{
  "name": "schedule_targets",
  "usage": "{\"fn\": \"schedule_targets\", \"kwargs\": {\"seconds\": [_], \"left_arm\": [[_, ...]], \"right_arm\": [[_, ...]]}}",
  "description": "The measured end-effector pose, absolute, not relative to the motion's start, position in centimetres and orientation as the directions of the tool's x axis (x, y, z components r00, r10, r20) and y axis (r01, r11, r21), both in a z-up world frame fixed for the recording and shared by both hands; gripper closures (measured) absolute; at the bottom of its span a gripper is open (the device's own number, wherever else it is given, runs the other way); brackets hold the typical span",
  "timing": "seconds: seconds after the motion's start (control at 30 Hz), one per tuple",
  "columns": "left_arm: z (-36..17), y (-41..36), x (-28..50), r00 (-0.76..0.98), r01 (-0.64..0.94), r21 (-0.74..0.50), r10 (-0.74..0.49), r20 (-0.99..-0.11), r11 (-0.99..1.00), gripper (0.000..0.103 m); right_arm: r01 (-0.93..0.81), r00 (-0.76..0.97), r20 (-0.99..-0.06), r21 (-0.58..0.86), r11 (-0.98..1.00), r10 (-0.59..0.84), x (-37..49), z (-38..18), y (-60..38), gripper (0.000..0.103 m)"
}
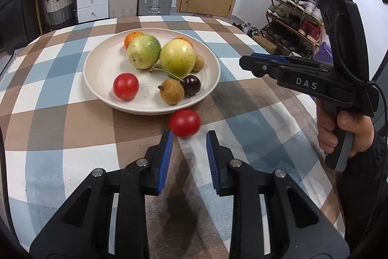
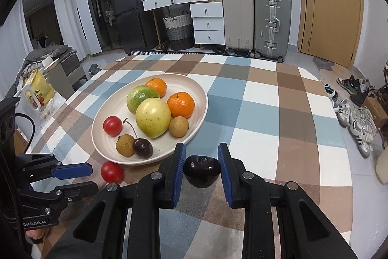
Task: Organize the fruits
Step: 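Close the left tool on the red tomato while the right tool holds the plum, then carry the tomato with the left tool while the right tool carries the plum over the plate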
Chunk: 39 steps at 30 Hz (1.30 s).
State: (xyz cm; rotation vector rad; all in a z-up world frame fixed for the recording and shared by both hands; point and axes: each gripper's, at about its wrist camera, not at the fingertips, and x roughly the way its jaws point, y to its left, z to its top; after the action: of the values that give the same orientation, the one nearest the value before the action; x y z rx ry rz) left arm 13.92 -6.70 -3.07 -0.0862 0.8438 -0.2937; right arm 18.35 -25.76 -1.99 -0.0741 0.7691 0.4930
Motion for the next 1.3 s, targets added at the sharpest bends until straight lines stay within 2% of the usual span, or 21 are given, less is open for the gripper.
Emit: {"fn": "schedule_targets", "kwargs": {"seconds": [0.03, 0.1, 0.13, 0.3, 0.33, 0.37, 0.7, 1.3], "left_arm": [[-3.1, -7.0, 14.0, 0.624, 0.226, -0.182, -0.286, -0.727, 0.957, 0.072], [-3.3, -7.4, 14.5, 0.619, 0.211, -0.167, -0.263, -0.74, 0.963, 0.06], [-3.6, -7.6, 14.8, 0.617, 0.19, -0.157, -0.242, -0.749, 0.969, 0.06], [-4.5, -7.8, 16.3, 0.597, 0.155, -0.159, -0.22, -0.772, 0.975, 0.061], [-4.7, -7.9, 16.5, 0.593, 0.158, -0.16, -0.223, -0.774, 0.974, 0.064], [-4.7, -8.0, 16.6, 0.591, 0.169, -0.175, -0.242, -0.77, 0.97, 0.073], [-2.8, -8.1, 15.6, 0.628, 0.223, -0.184, -0.285, -0.724, 0.957, 0.073], [1.3, -3.5, 15.7, 0.71, 0.163, -0.157, -0.226, -0.667, 0.974, 0.073]], "right_arm": [[-0.451, 0.611, -0.683, 0.116, 0.885, 0.4, 18.4, -2.0, -25.9, 0.075], [-0.449, 0.61, -0.682, 0.124, 0.885, 0.405, 18.5, -2.1, -26.1, 0.075], [-0.45, 0.61, -0.68, 0.125, 0.884, 0.407, 18.5, -2.1, -26.2, 0.075], [-0.455, 0.61, -0.674, 0.133, 0.881, 0.417, 18.5, -2.0, -26.4, 0.075], [-0.455, 0.609, -0.674, 0.135, 0.88, 0.418, 18.5, -2.0, -26.4, 0.075], [-0.454, 0.609, -0.675, 0.134, 0.881, 0.417, 18.5, -2.0, -26.4, 0.075], [-0.462, 0.604, -0.675, 0.139, 0.876, 0.425, 18.2, -1.6, -25.9, 0.075], [-0.534, 0.61, -0.617, 0.143, 0.834, 0.496, 16.4, 0.7, -22.1, 0.075]]}}
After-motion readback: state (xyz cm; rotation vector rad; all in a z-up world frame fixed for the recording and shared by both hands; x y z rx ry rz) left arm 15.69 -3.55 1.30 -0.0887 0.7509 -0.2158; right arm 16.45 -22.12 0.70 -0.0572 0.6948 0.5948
